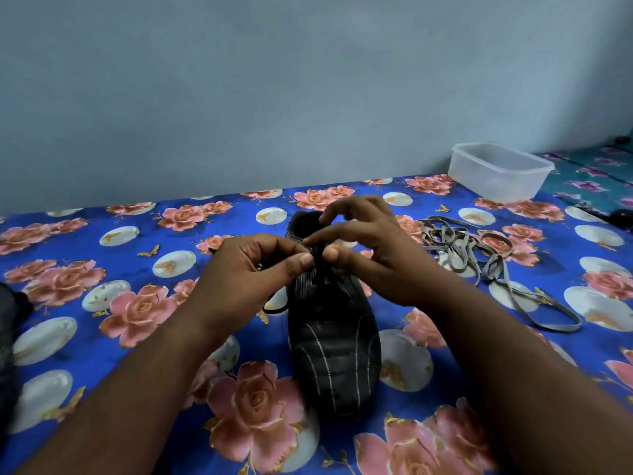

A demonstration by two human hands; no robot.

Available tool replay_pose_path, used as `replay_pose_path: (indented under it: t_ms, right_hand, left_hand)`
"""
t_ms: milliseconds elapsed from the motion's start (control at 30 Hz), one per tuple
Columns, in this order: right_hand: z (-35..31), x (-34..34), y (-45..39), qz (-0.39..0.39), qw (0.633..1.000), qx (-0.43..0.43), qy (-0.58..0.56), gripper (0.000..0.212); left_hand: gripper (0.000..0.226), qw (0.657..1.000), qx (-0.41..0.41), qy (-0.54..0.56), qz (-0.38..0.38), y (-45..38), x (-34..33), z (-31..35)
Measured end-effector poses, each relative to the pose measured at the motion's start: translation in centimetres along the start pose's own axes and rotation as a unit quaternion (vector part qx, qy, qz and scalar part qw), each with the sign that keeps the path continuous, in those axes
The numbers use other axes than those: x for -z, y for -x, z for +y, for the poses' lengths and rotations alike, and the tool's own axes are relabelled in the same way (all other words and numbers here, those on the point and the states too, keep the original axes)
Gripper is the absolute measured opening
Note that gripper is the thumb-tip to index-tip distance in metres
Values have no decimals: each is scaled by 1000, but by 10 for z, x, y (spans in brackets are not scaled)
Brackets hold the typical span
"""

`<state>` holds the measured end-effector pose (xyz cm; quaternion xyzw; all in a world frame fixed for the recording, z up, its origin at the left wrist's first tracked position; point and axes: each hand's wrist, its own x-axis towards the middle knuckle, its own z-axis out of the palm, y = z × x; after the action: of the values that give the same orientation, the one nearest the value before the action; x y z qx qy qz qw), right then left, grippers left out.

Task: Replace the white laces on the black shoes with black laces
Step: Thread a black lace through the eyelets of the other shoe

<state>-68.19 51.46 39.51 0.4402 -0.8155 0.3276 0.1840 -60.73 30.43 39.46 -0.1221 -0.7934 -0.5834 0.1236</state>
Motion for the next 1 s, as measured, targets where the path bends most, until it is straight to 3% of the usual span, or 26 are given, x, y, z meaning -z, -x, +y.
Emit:
replay_pose_path:
  t_ms: [133, 267, 533, 633, 700, 800, 867, 1000]
  right_hand:
    - [2, -6, -2, -50, 999, -15, 1, 30]
    - [7, 0, 0, -84, 993, -29, -76, 7]
    - [23, 26, 3, -44, 960, -169, -221, 16]
    - [20, 22, 4, -38, 956, -175, -231, 12]
    - [11, 14, 3, -43, 962, -149, -225, 12]
    - [-1, 3, 0, -58, 973, -92, -203, 9]
    - [-5, 1, -1, -59, 974, -78, -205, 8]
    - [-3, 3, 0, -52, 970, -90, -222, 12]
  left_hand:
    - [3, 989, -70, -127, -4, -1, 4, -2]
    - [3, 969, -117, -216, 22, -5, 7, -9]
    - [8, 980, -42, -147, 124, -14, 20, -32]
    - [4, 970, -63, -172, 160, -14, 19, -33]
    - [17, 965, -92, -195, 147, -11, 14, -28]
    - [36, 967, -131, -211, 61, -6, 3, -21]
    - [33, 968, -132, -209, 40, -5, -3, -22]
    - [12, 971, -131, -187, 77, -7, -5, -21]
